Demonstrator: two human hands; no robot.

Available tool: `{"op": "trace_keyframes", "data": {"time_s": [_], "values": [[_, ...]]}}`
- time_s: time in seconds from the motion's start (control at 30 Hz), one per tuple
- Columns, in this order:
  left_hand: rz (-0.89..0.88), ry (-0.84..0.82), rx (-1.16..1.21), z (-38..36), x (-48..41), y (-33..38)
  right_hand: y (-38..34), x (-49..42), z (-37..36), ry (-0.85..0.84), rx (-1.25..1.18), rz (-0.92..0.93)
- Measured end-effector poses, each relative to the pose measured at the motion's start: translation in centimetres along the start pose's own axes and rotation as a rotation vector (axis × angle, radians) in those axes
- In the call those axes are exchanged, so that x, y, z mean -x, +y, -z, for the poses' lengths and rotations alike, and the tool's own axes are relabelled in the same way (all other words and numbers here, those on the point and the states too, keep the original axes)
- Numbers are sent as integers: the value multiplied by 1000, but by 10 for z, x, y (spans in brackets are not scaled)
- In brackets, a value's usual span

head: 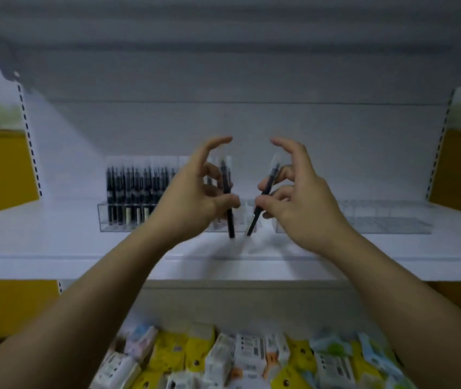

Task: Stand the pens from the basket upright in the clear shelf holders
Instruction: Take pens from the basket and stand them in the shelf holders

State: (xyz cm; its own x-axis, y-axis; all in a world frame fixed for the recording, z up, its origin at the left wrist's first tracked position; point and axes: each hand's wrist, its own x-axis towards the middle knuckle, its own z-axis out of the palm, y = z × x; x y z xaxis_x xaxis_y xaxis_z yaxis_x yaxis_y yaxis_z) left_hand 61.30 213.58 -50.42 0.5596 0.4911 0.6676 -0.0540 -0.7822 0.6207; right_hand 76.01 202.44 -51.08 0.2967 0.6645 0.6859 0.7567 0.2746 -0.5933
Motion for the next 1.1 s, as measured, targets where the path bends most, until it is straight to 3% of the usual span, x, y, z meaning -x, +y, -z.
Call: {"op": "trace_keyframes", "data": {"time_s": [0.2, 0.37, 0.83, 1.1], "values": [[-55, 155, 33, 11, -40, -4, 16, -50, -3, 115, -55, 110], [-104, 176, -35, 8, -67, -18, 33, -87, -22, 180, -122, 141], [-158, 318, -56, 4, -98, -46, 67, -115, -50, 95, -236, 101], [-140, 295, -91, 7, -101, -53, 77, -103, -65, 68, 3, 220]]}}
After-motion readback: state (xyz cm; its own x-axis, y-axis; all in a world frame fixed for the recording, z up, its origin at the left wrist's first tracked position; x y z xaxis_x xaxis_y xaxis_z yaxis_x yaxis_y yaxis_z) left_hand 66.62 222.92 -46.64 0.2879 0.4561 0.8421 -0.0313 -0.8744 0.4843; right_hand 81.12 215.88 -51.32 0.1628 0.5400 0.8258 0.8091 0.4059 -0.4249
